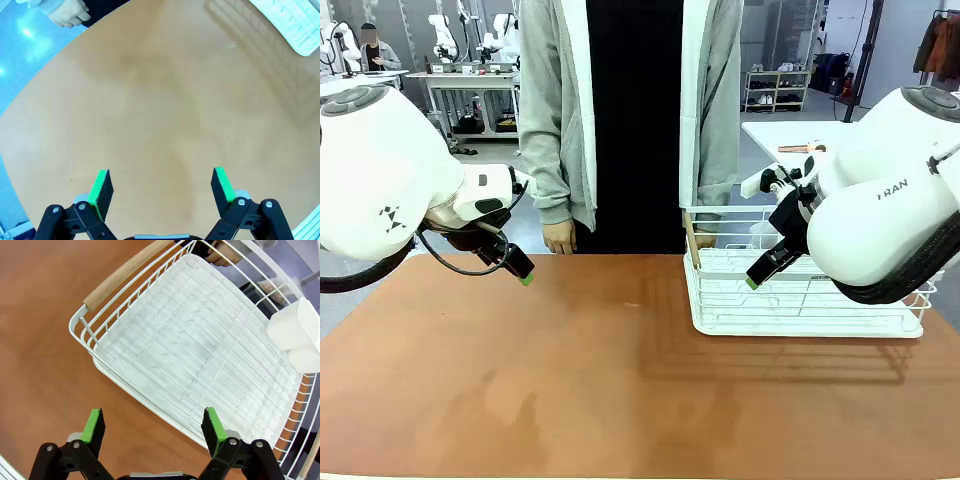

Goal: Clean the table.
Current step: Pick up the Lint Roller when the human hands it over.

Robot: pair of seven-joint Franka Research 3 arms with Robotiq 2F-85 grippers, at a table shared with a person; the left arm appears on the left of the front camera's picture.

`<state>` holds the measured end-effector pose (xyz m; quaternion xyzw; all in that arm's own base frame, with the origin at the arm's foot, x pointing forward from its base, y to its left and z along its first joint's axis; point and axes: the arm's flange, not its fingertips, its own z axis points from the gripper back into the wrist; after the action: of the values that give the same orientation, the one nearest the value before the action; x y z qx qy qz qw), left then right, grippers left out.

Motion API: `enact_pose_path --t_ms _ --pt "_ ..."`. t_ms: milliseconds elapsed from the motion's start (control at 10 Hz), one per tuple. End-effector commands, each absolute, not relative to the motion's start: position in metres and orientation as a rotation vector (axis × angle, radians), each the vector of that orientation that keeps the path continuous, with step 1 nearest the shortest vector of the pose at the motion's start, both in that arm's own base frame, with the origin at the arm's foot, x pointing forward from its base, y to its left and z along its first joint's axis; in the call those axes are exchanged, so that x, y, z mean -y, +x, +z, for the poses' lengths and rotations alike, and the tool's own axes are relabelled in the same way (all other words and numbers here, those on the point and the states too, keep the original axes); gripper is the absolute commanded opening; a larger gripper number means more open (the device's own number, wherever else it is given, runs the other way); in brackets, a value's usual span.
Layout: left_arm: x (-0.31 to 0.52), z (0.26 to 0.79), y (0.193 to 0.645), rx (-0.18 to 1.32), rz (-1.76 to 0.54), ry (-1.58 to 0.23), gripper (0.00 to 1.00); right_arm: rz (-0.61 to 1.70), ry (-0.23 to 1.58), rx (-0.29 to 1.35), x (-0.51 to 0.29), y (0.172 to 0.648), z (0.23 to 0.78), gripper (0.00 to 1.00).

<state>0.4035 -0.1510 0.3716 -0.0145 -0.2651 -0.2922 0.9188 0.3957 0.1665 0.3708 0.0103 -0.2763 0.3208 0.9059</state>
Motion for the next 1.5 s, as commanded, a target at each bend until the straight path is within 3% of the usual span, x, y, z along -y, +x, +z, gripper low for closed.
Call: enact_pose_path --t_ms 0,800,900,1100,1400 --pt "0.151 0.372 0.403 0.545 -0.601 -0.030 1.00 0.662 0.021 0.571 -0.167 0.396 0.371 1.00" --pt "0.151 0.372 0.403 0.545 -0.602 -0.030 1.00 0.664 0.020 0.571 -0.166 0.396 0.371 1.00" --pt "0.150 0.411 0.408 0.538 -0.587 -0.065 1.00 0.604 0.090 0.574 -0.158 0.395 0.414 1.00" --pt "0.121 0.482 0.417 0.450 -0.554 -0.270 1.00 0.473 0.288 0.513 -0.121 0.400 0.489 1.00" --pt "0.002 0.553 0.400 0.273 -0.417 -0.791 1.00 0.279 0.735 0.381 -0.024 0.398 0.561 1.00"
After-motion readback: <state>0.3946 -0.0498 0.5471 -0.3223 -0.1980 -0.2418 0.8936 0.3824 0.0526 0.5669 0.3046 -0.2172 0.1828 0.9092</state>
